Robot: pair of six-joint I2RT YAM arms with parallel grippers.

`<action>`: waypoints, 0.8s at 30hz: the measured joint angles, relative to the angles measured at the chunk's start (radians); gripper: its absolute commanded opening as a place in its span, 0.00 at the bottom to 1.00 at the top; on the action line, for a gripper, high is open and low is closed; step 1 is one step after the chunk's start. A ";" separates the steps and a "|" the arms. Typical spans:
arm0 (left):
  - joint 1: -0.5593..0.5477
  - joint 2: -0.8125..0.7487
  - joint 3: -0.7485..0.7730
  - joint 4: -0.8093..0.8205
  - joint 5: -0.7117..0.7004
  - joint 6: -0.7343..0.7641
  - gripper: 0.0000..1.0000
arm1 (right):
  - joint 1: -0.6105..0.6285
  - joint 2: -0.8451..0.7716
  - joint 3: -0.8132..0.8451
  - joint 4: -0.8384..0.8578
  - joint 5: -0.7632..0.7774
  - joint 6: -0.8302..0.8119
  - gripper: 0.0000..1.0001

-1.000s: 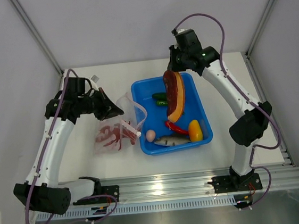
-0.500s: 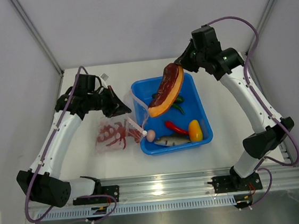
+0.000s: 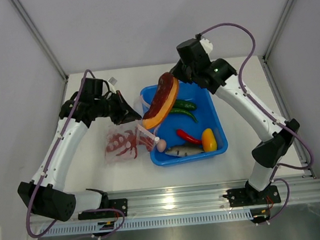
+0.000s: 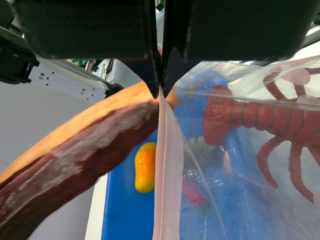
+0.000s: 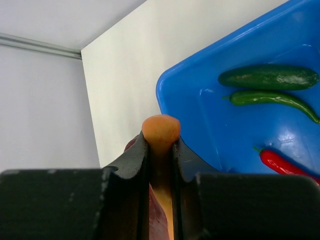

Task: Place the food in the zip-top bag and seal the zipper
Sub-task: Place the fake food in the zipper food storage bag.

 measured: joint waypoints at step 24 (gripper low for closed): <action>0.000 -0.003 0.051 0.034 0.030 -0.077 0.01 | 0.222 0.067 -0.097 0.058 0.056 0.042 0.00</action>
